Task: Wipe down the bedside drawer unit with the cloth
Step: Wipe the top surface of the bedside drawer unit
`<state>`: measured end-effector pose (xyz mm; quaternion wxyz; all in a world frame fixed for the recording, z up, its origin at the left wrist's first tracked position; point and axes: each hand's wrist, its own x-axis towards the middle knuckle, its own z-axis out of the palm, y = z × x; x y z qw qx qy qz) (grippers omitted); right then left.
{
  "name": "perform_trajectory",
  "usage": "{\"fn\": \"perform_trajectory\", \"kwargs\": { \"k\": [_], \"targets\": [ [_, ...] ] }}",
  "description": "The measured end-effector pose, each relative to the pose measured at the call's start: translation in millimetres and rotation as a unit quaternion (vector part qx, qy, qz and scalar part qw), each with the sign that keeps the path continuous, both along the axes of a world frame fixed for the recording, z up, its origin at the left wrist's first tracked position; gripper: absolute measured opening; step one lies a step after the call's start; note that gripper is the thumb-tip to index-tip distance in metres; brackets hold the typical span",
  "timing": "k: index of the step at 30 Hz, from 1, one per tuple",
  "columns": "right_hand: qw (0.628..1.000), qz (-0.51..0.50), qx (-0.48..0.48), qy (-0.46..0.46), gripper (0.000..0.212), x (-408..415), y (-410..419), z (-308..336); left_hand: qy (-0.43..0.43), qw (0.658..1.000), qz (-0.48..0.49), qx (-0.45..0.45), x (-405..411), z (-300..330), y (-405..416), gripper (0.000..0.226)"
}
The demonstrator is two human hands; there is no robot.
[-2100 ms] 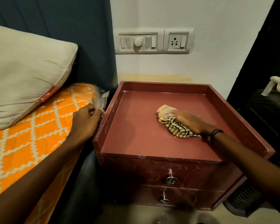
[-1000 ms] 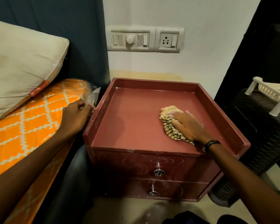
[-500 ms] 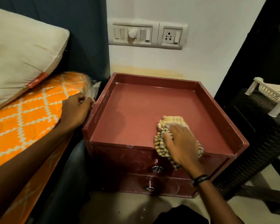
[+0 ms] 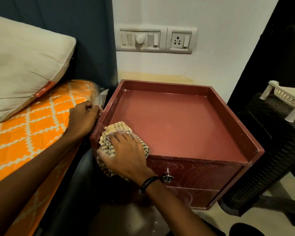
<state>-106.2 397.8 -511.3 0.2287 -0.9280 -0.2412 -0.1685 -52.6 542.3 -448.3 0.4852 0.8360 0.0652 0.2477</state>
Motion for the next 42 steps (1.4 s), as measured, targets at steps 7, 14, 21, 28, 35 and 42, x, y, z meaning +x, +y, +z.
{"fn": "perform_trajectory", "kwargs": {
  "k": [7,14,21,28,35,42],
  "targets": [
    [0.981,0.163,-0.087,-0.064,0.058,0.8,-52.8,-8.6,0.009,1.000,-0.002,0.002,-6.4,2.6,-3.2,0.022],
    [0.979,0.199,-0.023,-0.040,0.032,-7.8,-139.6,5.6,0.033,0.999,-0.021,-0.005,-15.4,6.3,-0.6,0.024],
    [0.992,0.057,-0.002,0.109,0.028,-16.1,-235.6,42.6,0.037,0.999,-0.029,-0.001,-20.5,9.4,1.2,0.028],
    [0.987,-0.149,0.045,0.046,0.026,3.8,-256.9,91.1,0.034,0.999,-0.029,-0.003,-17.6,10.3,1.4,0.035],
    [0.952,-0.275,-0.055,0.122,0.063,12.9,-260.1,23.8,0.027,0.999,-0.022,0.008,-14.3,10.0,-2.6,0.024],
    [0.924,-0.371,-0.045,0.085,0.062,82.0,-246.3,11.2,0.010,0.999,-0.001,0.034,-9.8,4.0,-2.0,0.020]
  ]
}}
